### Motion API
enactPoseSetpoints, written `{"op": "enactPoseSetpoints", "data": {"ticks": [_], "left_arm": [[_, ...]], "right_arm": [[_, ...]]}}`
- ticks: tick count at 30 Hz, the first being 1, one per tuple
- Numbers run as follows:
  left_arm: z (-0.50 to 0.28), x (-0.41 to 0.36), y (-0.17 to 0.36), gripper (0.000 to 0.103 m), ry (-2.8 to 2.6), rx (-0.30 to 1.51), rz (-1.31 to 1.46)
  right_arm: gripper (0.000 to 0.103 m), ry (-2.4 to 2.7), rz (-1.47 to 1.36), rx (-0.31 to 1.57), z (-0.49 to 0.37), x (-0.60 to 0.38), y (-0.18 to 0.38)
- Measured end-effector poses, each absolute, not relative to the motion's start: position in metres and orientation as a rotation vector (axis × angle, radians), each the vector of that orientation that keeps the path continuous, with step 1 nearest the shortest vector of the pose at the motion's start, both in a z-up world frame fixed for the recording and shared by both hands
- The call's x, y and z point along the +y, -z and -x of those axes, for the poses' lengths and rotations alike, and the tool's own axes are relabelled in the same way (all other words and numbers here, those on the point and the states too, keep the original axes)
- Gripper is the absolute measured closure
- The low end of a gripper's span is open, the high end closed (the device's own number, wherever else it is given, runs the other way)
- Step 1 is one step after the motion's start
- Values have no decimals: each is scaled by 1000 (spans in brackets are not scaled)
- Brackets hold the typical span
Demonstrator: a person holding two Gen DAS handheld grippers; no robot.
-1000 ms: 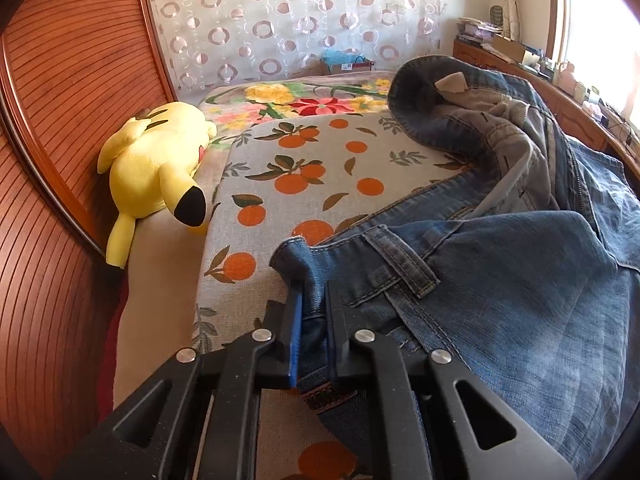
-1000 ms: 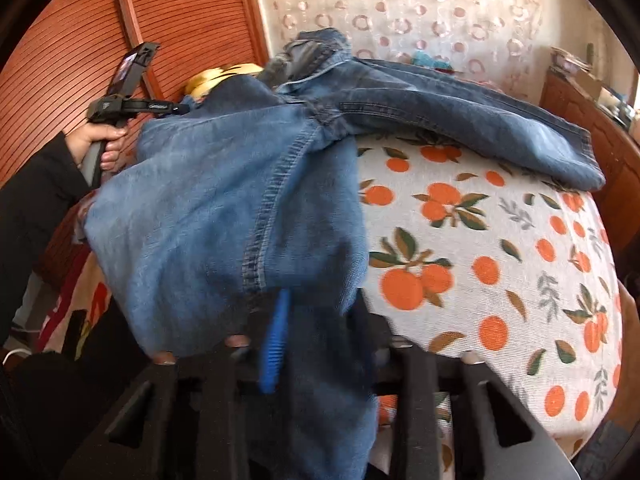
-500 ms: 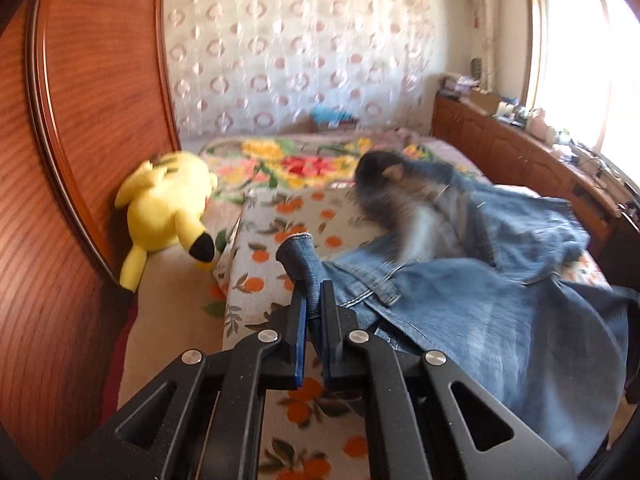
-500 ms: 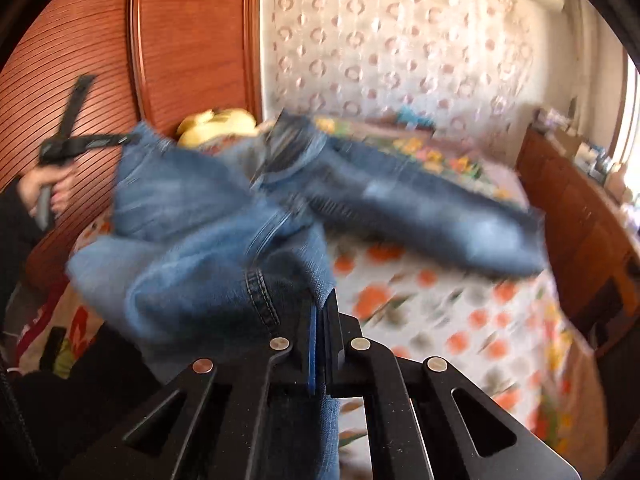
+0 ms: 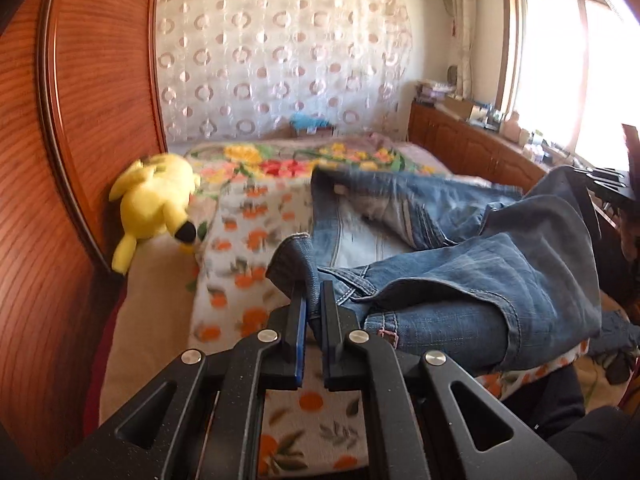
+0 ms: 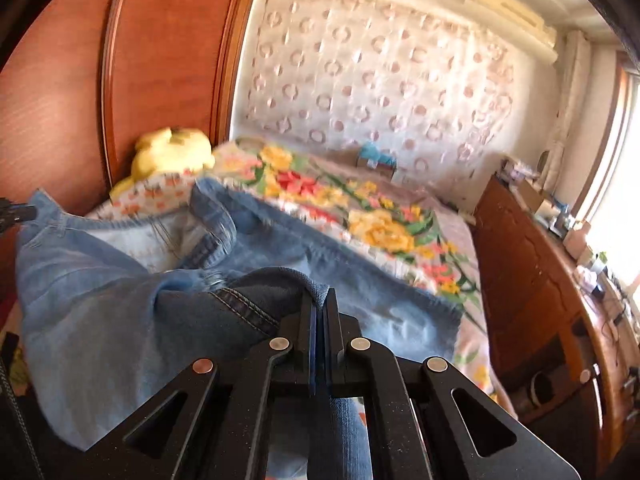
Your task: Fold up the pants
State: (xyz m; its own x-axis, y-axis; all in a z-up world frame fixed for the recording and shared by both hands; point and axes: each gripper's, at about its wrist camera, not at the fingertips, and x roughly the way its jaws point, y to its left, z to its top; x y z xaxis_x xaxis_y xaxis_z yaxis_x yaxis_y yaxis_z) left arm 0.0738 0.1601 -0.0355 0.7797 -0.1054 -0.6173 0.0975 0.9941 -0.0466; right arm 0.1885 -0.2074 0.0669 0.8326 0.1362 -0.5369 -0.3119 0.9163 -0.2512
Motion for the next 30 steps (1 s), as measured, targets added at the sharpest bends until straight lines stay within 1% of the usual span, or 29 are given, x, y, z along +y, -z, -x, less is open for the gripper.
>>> {"op": "enactPoseSetpoints", "data": {"ticks": [3, 5, 6, 7, 8, 9, 11, 12, 13, 15, 16, 18, 21, 23, 25, 26, 30], "left_arm": [[-75, 156, 61, 96, 106, 718, 8], [-71, 152, 67, 96, 109, 727, 8], [-70, 151, 69, 95, 111, 729, 4], [-67, 149, 68, 95, 113, 729, 3], [-66, 149, 67, 94, 116, 729, 7], [-64, 150, 65, 92, 117, 728, 10], [-59, 151, 59, 90, 106, 715, 3], [-58, 151, 57, 90, 105, 706, 0], [-57, 151, 53, 86, 104, 695, 0], [-54, 151, 43, 76, 113, 664, 8], [-53, 149, 38, 73, 118, 653, 8], [-52, 145, 32, 55, 126, 631, 4], [-55, 137, 28, 51, 152, 617, 0], [-64, 130, 30, 34, 164, 619, -2], [-71, 120, 31, 32, 180, 617, -1], [-79, 111, 33, 28, 194, 621, 0], [-107, 83, 41, 27, 265, 624, 4]], "right_arm": [[101, -259, 322, 627, -211, -200, -33], [101, -273, 284, 661, -217, -198, -15], [99, -284, 260, 668, -217, -198, -11], [91, -289, 233, 671, -216, -198, -8], [86, -279, 216, 670, -217, -200, -8], [78, -271, 197, 664, -215, -205, -9], [73, -281, 139, 642, -205, -212, -14], [68, -282, 120, 631, -202, -222, -16], [64, -274, 111, 618, -193, -238, -20], [62, -254, 97, 588, -179, -252, -25], [61, -249, 90, 580, -178, -256, -24], [60, -232, 76, 575, -165, -263, -18], [60, -215, 55, 593, -147, -266, -4], [60, -216, 52, 608, -135, -264, 5], [60, -216, 45, 633, -123, -263, 15], [60, -219, 38, 645, -120, -263, 19], [60, -234, 20, 681, -112, -254, 38]]}}
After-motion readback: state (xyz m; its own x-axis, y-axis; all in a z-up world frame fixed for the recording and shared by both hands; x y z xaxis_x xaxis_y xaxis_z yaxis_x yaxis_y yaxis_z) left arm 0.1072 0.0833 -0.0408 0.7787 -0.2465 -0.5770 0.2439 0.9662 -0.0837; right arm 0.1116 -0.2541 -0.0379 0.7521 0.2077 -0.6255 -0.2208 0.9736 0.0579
